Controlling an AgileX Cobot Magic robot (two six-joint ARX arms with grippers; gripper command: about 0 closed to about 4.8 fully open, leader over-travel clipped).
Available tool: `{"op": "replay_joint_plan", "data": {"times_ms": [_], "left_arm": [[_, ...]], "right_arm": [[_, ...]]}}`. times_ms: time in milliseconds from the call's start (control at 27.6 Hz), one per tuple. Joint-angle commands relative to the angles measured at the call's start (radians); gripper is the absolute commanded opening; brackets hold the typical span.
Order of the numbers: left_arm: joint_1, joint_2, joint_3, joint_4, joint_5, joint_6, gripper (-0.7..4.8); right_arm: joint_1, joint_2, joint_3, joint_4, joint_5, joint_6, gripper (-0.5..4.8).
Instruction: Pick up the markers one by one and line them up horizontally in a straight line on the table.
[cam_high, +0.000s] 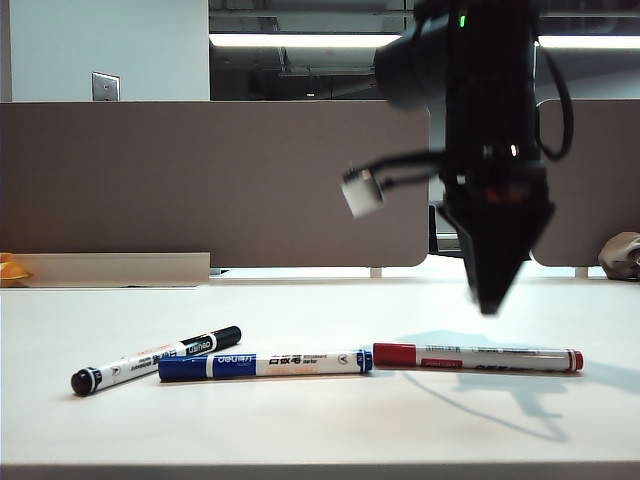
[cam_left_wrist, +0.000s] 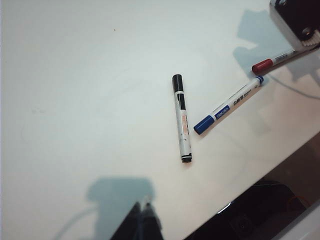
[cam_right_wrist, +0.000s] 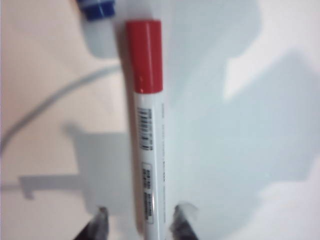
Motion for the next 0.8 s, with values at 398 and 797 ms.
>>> {"op": "replay_joint_plan", "data": {"times_ms": [398, 797], "left_arm": [[-0.002, 0.187, 0.004, 0.125, 0.051, -0.026, 0.67], [-0.166, 0.493, 0.004, 0.29, -0.058, 0.0, 0.89]], "right_arm": [[0.075, -0.293, 0.002, 0.105, -0.137, 0.298, -0.06], [0.172, -0.457, 0.002, -0.051, -0.182, 0.392, -0.06]]}}
